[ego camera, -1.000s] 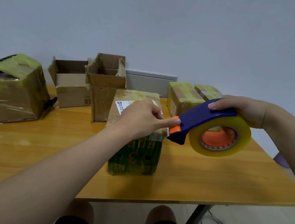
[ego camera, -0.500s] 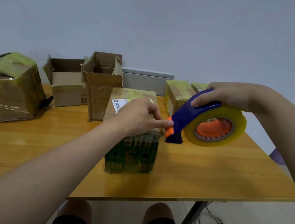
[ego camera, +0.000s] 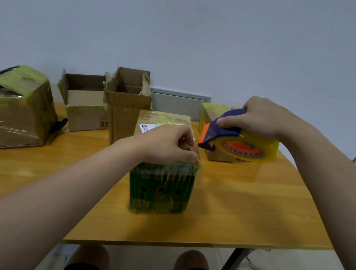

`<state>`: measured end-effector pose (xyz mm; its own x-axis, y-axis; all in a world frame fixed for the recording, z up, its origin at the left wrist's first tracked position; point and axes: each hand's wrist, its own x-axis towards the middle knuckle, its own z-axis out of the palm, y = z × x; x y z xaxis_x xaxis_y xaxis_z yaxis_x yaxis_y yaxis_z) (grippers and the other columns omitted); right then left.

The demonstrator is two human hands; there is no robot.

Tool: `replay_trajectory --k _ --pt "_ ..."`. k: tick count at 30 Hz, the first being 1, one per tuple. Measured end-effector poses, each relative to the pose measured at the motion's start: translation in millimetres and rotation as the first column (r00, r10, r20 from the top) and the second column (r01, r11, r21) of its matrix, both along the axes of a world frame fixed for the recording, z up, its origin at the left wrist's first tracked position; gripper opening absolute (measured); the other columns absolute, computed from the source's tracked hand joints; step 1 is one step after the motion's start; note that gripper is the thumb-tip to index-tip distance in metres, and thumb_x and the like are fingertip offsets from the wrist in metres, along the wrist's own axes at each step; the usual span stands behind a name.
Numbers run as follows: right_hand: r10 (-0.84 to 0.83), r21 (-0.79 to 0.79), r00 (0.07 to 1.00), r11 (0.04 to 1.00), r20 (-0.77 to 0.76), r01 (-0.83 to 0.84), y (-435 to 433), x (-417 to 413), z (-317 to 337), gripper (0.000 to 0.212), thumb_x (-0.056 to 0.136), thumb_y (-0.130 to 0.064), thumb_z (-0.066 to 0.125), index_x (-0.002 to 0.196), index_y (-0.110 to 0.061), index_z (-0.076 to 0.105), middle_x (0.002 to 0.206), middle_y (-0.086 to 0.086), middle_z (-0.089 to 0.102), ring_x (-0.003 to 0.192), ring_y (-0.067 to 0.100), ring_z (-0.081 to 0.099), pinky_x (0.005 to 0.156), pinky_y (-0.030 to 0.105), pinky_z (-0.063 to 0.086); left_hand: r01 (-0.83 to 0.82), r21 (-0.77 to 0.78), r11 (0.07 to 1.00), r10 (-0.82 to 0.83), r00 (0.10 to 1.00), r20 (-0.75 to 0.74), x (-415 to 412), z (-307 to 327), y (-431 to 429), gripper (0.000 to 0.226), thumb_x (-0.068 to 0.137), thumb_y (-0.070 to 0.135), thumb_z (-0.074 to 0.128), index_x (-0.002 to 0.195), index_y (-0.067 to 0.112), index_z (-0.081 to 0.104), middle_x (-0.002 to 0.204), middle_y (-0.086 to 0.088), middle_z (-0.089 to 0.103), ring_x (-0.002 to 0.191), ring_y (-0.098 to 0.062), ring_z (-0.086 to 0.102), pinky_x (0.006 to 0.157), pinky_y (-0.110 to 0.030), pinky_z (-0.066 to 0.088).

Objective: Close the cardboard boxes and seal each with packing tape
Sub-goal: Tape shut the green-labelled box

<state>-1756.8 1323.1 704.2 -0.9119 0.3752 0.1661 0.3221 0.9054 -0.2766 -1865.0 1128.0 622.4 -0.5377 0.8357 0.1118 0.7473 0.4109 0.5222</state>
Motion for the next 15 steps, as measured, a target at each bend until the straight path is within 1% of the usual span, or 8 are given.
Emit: replay_trajectory --k 2,4,6,7,9,11,12,15 --pt "-0.071 -0.049 0.982 0.997 -0.177 0.063 -1 -1 -2 0.059 0.083 -0.067 0.068 0.076 -0.009 0.063 0.072 0.008 0.061 0.063 0.021 0.053 0.057 0.034 0.038 0.041 -0.028 0.999 -0.043 0.996 -0.073 -5 4 -6 0.029 0.092 0.05 0.073 0.116 0.034 0.07 0.12 0.011 0.056 0.109 -0.01 0.056 0.086 -0.024 0.048" --pt "-0.139 -0.199 0.926 0.977 -0.351 0.071 -10 -8 -13 0.06 0.084 -0.065 0.068 0.073 -0.007 0.062 0.07 0.01 0.061 0.064 0.025 0.055 0.057 0.038 0.039 0.044 -0.017 0.999 -0.046 0.983 -0.177 -7 5 -9 0.029 0.09 0.055 0.072 0.114 0.04 0.076 0.123 0.01 0.051 0.113 -0.009 0.049 0.093 -0.029 0.045" --pt "-0.206 -0.426 0.857 0.905 -0.472 -0.017 -24 -17 -25 0.063 0.086 -0.064 0.068 0.082 -0.001 0.069 0.079 0.017 0.07 0.071 0.03 0.064 0.063 0.046 0.049 0.047 0.036 0.998 -0.035 0.956 -0.29 -9 3 -13 0.029 0.089 0.059 0.07 0.108 0.04 0.079 0.115 0.013 0.058 0.107 -0.007 0.05 0.088 -0.029 0.044" --pt "-0.239 -0.536 0.826 0.839 -0.51 -0.088 -32 -22 -31 0.063 0.087 -0.063 0.068 0.085 0.001 0.071 0.081 0.018 0.072 0.072 0.029 0.067 0.067 0.046 0.052 0.059 0.069 0.996 -0.034 0.95 -0.309 -10 2 -16 0.03 0.09 0.06 0.068 0.106 0.038 0.081 0.108 0.015 0.062 0.1 -0.005 0.054 0.081 -0.027 0.044" --pt "-0.279 -0.667 0.777 0.709 -0.565 -0.23 -47 -34 -40 0.053 0.092 -0.056 0.067 0.074 -0.005 0.071 0.066 0.006 0.072 0.061 0.015 0.065 0.063 0.032 0.05 0.091 0.103 0.991 -0.05 0.938 -0.344 -13 0 -22 0.034 0.09 0.061 0.067 0.102 0.034 0.082 0.098 0.017 0.069 0.087 -0.003 0.059 0.07 -0.021 0.045" --pt "-0.267 -0.691 0.755 0.649 -0.599 -0.318 -65 -45 -47 0.046 0.097 -0.049 0.062 0.069 -0.014 0.07 0.056 -0.004 0.069 0.051 0.005 0.062 0.054 0.018 0.049 0.132 0.101 0.986 -0.078 0.906 -0.416 -15 -1 -28 0.041 0.087 0.066 0.064 0.1 0.032 0.083 0.096 0.017 0.072 0.084 -0.003 0.062 0.069 -0.02 0.049" --pt "-0.255 -0.691 0.741 0.625 -0.621 -0.363 -73 -52 -50 0.045 0.099 -0.048 0.061 0.074 -0.013 0.073 0.059 -0.003 0.071 0.053 0.006 0.065 0.055 0.017 0.051 0.154 0.102 0.983 -0.093 0.892 -0.442 -17 -3 -31 0.045 0.085 0.068 0.063 0.099 0.032 0.083 0.096 0.016 0.073 0.085 -0.003 0.063 0.071 -0.02 0.052" --pt "-0.246 -0.693 0.717 0.578 -0.652 -0.432 -87 -75 -58 0.044 0.099 -0.052 0.059 0.09 -0.012 0.076 0.076 0.005 0.078 0.071 0.019 0.075 0.07 0.033 0.06 0.198 0.131 0.971 -0.112 0.868 -0.483 -20 -11 -38 0.052 0.08 0.072 0.061 0.101 0.03 0.083 0.1 0.014 0.074 0.089 -0.003 0.065 0.078 -0.023 0.056"
